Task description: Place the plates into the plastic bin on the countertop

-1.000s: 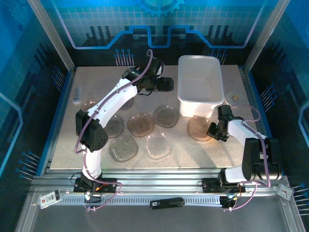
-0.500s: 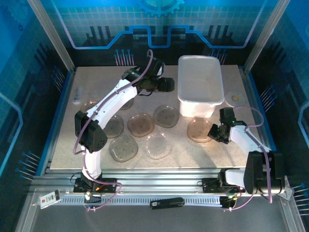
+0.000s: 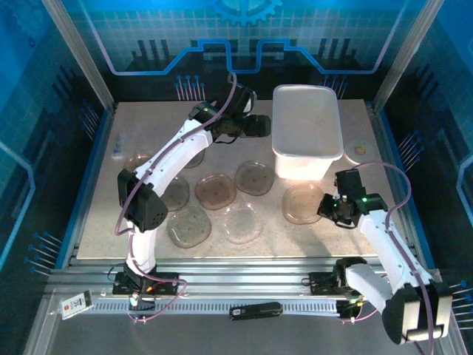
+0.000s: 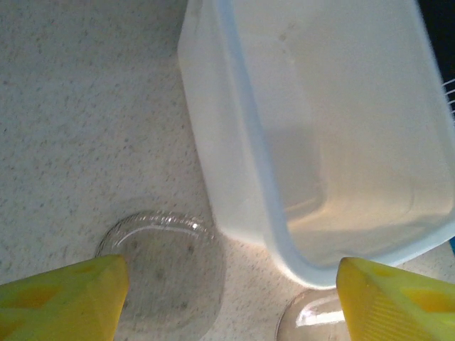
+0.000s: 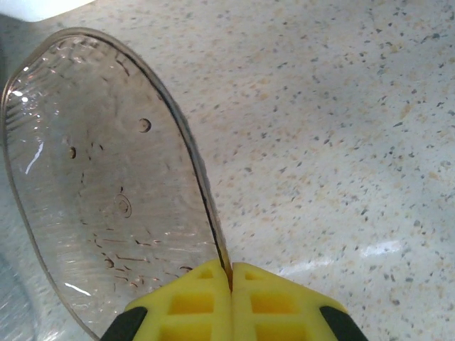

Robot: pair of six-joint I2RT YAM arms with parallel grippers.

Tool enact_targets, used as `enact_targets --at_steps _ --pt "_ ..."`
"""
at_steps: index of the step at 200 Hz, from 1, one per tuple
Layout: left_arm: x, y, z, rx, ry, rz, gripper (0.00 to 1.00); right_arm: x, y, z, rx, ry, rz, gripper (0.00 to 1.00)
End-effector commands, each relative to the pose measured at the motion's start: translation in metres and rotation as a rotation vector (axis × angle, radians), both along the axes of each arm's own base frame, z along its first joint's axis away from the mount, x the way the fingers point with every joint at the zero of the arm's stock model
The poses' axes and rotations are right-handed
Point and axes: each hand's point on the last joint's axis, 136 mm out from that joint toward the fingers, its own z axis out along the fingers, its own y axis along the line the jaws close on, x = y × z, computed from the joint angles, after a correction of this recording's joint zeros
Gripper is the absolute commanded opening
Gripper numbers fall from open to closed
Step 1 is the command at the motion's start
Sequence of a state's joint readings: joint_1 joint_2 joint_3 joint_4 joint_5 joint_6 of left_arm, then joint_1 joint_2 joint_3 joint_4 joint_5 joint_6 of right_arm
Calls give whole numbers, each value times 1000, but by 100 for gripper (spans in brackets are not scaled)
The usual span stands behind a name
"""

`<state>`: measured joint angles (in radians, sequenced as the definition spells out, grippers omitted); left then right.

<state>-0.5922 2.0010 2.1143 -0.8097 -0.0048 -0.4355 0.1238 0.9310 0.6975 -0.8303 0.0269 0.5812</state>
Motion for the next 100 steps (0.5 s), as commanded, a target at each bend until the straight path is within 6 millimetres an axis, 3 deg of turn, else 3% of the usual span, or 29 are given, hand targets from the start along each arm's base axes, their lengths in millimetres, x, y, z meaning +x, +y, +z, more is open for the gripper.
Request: enact_targets --at_steps 1,37,43,100 --pt "12 -12 -2 15 -19 -12 78 -7 6 28 -1 -24 22 0" --pt "27 -29 -12 41 -30 -27 78 -9 13 73 31 -153 54 0" --pt "29 -31 -14 44 -32 -30 78 -5 14 90 37 -203 54 0" --pt "36 -41 -43 77 4 -34 78 15 -4 168 -20 -400 6 0"
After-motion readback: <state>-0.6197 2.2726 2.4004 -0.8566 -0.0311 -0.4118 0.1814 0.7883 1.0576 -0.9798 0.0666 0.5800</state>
